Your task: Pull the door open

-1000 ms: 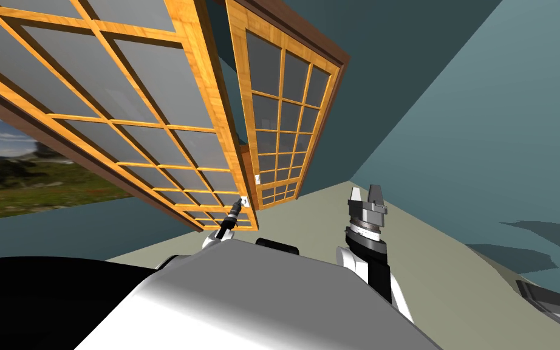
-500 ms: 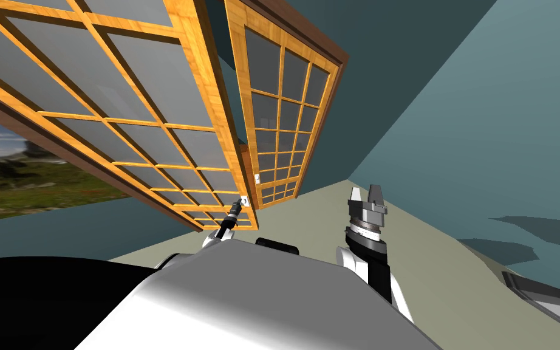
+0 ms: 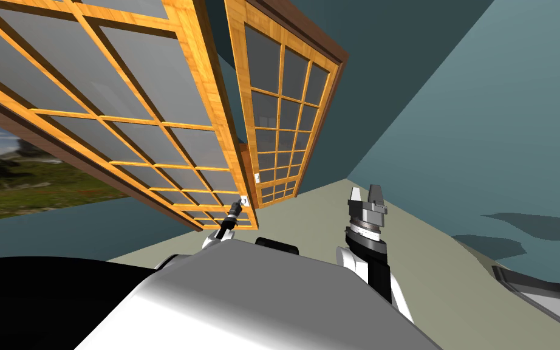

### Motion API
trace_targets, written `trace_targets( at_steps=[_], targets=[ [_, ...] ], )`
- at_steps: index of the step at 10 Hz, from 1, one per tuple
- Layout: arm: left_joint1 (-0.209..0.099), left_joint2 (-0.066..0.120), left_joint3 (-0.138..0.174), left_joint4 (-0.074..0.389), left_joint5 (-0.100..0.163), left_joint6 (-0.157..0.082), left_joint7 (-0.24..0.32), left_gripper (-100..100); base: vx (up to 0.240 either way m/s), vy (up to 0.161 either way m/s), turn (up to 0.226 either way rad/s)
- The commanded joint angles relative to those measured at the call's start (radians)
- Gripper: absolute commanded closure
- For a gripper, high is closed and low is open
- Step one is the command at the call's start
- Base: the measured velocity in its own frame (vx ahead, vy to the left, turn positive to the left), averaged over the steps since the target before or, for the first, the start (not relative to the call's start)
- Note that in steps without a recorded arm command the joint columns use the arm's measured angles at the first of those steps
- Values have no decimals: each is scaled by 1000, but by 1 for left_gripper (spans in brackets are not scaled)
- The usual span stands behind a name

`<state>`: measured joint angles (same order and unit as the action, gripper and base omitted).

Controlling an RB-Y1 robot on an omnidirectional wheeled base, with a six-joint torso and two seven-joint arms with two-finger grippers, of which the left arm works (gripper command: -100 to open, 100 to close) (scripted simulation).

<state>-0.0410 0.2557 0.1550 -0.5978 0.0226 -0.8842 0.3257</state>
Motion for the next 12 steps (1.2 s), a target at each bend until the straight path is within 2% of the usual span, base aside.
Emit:
trace_targets(
  at_steps=[1,2,3,4,9,10,12],
  targets=[
    [-12,-10,-20,2,5,-7,50,100,-28,9,-24],
    [-12,-10,-20,2,5,-7,58,100,-17,0,-23],
    [-14,-8,-26,6,15,-8,97,100,-24,4,-39],
    [-18,1,-13,31,30,-6,108,-100,-44,19,-25],
    [-24,-17,-22,23,81,1,236,-100,-74,0,-54],
    [-24,-17,-22,23,81,1,248,-100,-58,-9,-7],
    [-27,-27,-28,18,110,5,312,-100,-63,8,-54]
  ],
)
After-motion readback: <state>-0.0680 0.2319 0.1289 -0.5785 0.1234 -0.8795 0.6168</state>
